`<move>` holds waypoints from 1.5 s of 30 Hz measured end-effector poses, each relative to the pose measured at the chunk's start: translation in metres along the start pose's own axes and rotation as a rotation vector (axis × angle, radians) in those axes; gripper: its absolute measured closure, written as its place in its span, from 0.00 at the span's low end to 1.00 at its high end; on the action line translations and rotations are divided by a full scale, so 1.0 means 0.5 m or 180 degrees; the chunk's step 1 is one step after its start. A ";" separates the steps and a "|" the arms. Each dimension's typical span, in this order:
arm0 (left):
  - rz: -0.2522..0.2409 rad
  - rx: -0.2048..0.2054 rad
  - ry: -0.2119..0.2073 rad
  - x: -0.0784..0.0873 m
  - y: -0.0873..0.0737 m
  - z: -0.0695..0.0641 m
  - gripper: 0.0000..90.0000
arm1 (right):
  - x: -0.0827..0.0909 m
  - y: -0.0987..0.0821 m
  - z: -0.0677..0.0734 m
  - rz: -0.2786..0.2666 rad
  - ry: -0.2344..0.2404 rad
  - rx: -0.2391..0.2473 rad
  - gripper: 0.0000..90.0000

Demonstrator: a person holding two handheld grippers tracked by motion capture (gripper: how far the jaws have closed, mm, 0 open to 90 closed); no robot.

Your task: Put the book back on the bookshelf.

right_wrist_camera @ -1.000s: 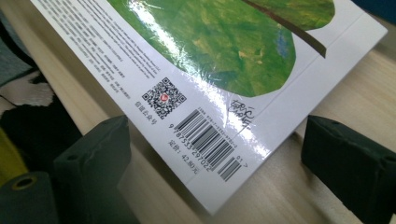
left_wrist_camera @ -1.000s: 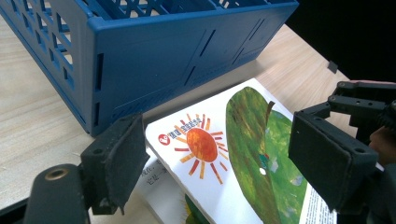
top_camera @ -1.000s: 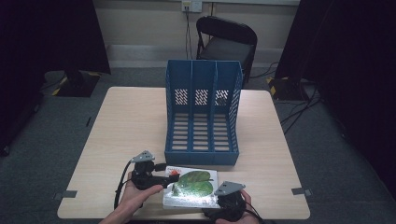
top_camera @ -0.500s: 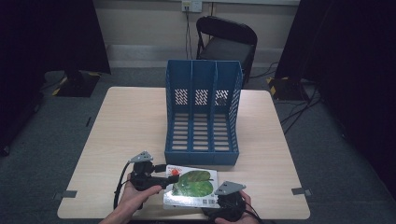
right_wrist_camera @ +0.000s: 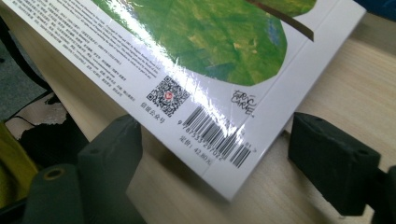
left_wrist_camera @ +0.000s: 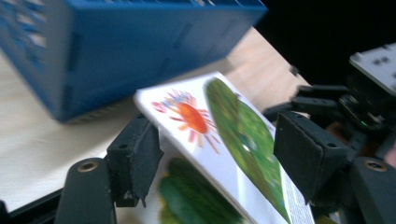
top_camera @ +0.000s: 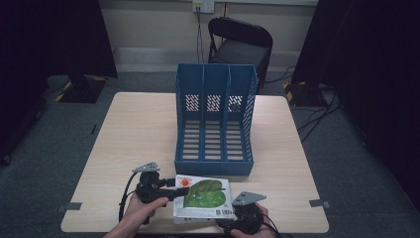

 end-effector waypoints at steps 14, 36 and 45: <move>0.0397 -0.0076 -0.0112 -0.047 -0.025 -0.013 0.40 | -0.013 0.010 0.007 0.0037 0.0069 0.0117 0.19; 0.0479 -0.0127 -0.0265 -0.042 -0.021 -0.015 0.62 | -0.021 0.028 0.016 0.0099 0.0419 0.0152 0.09; 0.0346 -0.0389 -0.0349 -0.034 -0.011 -0.040 0.72 | -0.004 0.057 -0.012 -0.0146 0.0437 0.0079 0.15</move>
Point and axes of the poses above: each handheld gripper's, and its own axes: x roughly backward along the jaws, y roughly out of its top, z roughly to its left, the point moved 9 cm from there along -x, roughly forward along the jaws, and after that the axes turned 6 degrees about y, right-handed, at the moved point
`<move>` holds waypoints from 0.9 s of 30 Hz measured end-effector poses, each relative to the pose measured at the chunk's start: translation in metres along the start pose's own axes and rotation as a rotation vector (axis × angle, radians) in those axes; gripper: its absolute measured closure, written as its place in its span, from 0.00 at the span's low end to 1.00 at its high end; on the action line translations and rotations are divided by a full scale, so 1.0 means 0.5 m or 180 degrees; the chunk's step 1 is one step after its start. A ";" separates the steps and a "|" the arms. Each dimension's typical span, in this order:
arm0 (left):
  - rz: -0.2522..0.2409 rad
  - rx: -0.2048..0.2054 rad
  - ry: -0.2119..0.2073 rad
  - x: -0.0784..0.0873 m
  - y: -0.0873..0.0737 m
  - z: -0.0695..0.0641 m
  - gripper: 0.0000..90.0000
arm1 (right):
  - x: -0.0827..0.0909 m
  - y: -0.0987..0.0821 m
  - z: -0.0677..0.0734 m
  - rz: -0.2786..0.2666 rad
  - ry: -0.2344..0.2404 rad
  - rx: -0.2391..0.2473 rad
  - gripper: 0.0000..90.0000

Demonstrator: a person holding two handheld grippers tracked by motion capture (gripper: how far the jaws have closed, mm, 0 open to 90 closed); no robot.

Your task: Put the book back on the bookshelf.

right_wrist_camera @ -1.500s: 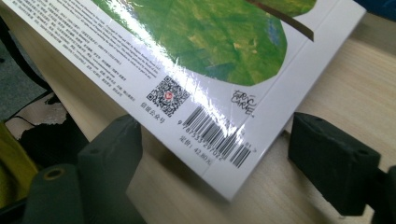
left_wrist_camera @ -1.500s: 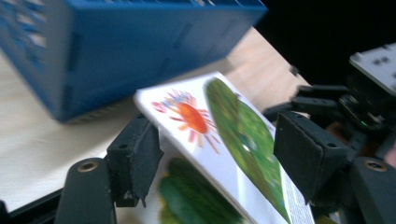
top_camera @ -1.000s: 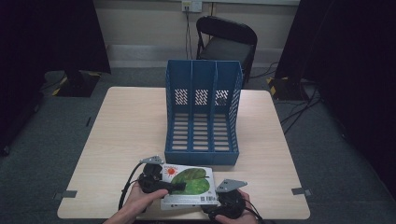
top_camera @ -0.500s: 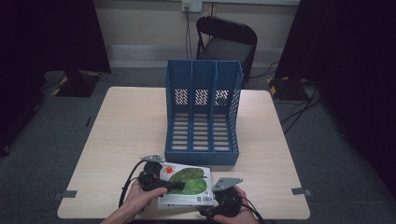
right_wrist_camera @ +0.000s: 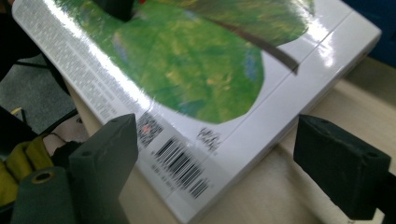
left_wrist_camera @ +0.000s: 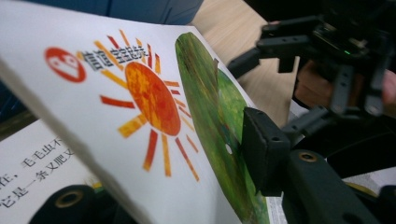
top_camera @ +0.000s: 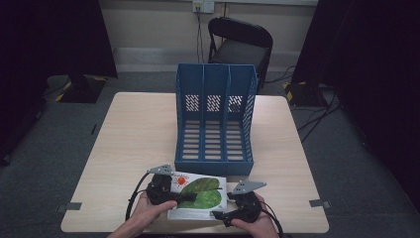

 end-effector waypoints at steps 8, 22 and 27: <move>-0.0102 -0.0391 0.0002 0.008 0.014 -0.039 0.78 | 0.005 0.009 -0.016 -0.0074 0.0091 -0.0121 0.16; -0.0031 -0.0527 -0.0114 0.019 0.001 -0.045 0.86 | 0.043 0.036 -0.003 -0.0471 0.0210 -0.0107 0.37; 0.0004 -0.0544 -0.0112 0.017 -0.005 -0.044 0.86 | 0.066 0.044 0.019 -0.0571 0.0281 0.0033 0.44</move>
Point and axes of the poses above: each handheld gripper's, and its own axes: x roughly backward along the jaws, y roughly out of its top, z roughly to its left, the point moved 9 cm from there along -x, roughly forward along the jaws, and after that the axes turned 6 degrees about y, right-handed, at the moved point
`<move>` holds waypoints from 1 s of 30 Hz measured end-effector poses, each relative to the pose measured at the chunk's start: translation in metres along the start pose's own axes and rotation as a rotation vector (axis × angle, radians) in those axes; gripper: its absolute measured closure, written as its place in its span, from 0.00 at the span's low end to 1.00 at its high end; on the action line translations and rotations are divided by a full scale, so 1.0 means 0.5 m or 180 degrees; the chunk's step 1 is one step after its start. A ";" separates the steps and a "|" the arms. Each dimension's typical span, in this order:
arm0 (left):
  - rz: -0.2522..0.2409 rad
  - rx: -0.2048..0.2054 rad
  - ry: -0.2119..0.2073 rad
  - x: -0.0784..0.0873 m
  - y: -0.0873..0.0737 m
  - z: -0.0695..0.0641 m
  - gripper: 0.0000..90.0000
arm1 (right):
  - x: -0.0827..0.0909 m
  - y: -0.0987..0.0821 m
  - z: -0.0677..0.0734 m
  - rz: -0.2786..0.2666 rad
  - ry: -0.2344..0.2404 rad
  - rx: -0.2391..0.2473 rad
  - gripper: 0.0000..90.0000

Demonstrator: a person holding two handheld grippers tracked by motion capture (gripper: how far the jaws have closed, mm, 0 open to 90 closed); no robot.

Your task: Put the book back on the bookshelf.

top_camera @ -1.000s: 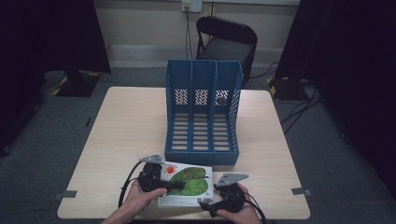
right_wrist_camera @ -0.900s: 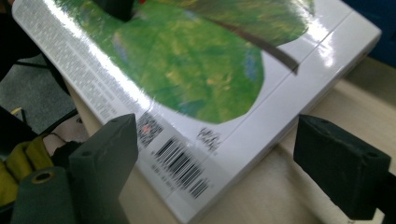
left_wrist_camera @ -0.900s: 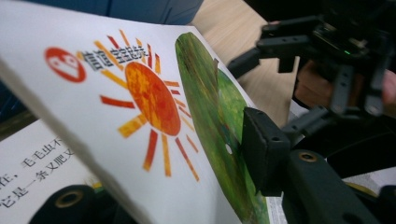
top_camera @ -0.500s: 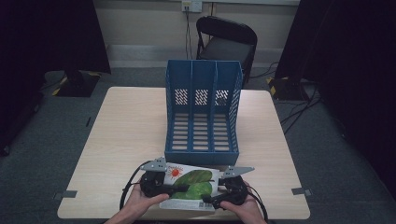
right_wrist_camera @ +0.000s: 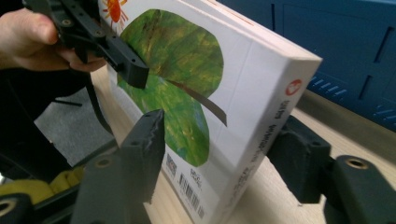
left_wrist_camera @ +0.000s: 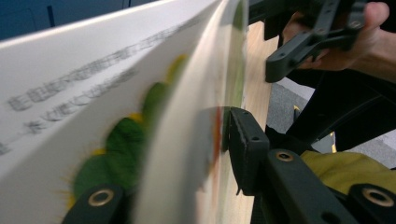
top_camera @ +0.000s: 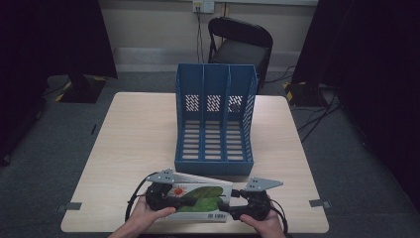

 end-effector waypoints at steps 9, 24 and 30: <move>0.0007 0.0004 -0.0029 0.000 -0.004 0.009 0.77 | 0.010 -0.007 0.005 0.0046 0.0209 0.0008 0.58; 0.0002 -0.0012 0.0116 0.006 0.000 0.017 0.68 | -0.026 -0.018 0.003 0.0343 0.0154 0.0259 0.67; -0.0155 0.0128 0.0363 0.036 0.006 0.051 0.62 | -0.002 -0.012 -0.009 0.0272 -0.0056 0.0319 0.71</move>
Point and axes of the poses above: each handheld gripper's, and its own axes: x roughly backward along the jaws, y roughly out of its top, z roughly to its left, the point moved 9 cm from there along -x, roughly forward along the jaws, and after that the axes turned 6 degrees about y, right-handed, at the moved point
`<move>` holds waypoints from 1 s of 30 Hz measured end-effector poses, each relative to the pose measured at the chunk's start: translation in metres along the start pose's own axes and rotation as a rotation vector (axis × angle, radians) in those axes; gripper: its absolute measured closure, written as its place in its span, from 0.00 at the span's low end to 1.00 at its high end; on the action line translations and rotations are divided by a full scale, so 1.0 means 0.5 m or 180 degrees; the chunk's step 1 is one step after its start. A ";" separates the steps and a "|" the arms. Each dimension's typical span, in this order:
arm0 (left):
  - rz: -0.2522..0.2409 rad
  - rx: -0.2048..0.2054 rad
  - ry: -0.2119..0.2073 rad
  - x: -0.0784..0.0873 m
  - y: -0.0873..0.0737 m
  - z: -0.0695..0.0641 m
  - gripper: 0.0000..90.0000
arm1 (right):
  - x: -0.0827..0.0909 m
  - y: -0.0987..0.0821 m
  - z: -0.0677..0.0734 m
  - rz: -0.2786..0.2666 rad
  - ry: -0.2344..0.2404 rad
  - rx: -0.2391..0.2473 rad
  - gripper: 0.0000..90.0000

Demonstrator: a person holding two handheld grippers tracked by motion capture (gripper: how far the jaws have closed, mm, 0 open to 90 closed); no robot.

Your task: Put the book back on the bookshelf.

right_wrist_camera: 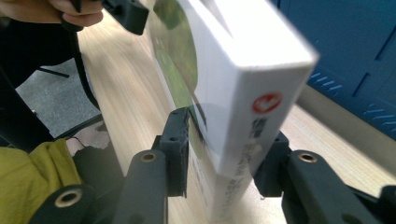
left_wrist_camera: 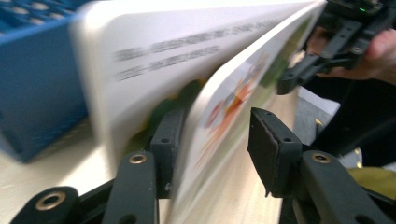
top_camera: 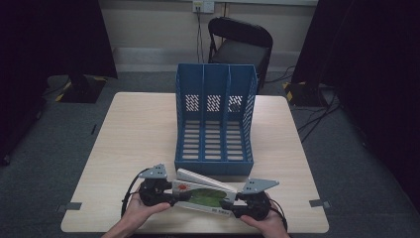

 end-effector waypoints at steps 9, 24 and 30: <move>0.0052 0.0161 0.0297 0.012 -0.009 0.043 0.42 | 0.004 0.000 0.022 -0.0059 0.0034 0.0073 0.76; 0.0273 0.0085 0.0256 -0.033 -0.019 0.044 0.33 | -0.032 0.000 0.042 -0.0045 0.0142 0.0012 0.72; 0.0249 -0.0013 0.0383 -0.041 -0.017 0.041 0.34 | -0.041 0.007 0.042 -0.0132 -0.0009 0.0035 0.69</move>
Point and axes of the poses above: each handheld gripper's, and its own axes: x roughly backward along the jaws, y roughly out of its top, z roughly to its left, the point moved 9 cm from there along -x, roughly forward along the jaws, and after that the axes turned 6 degrees about y, right-handed, at the moved point
